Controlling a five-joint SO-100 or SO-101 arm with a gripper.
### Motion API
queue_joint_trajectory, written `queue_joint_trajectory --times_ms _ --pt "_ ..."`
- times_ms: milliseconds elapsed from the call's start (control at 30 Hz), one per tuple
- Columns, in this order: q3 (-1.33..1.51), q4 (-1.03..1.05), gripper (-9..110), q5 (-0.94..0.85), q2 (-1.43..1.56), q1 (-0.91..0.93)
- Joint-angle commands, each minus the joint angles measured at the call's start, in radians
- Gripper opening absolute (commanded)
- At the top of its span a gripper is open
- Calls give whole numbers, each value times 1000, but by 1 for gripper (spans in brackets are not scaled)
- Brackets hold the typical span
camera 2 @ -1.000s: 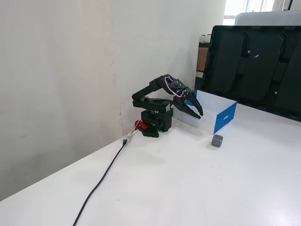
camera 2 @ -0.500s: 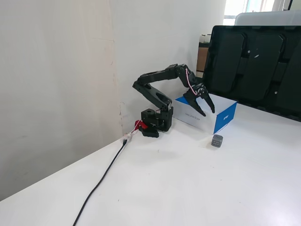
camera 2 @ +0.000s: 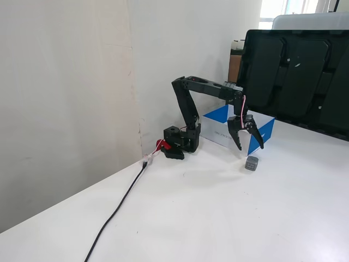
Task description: Pick the gray block and keep it in the box.
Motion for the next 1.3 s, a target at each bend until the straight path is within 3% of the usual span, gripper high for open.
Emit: queue_joint_trajectory --times_ms 0,400,567,700,833,1000,1267 --pt "-81 -37 30 5 -28 0" --pt "-265 -66 31 3 -399 6" --pt "-293 -64 4 2 -434 8" --pt "-313 -40 0 2 -440 8" --pt "-364 58 0 -5 -333 38" --pt "-558 330 0 -12 -155 54" --pt "-614 425 0 -11 94 -178"
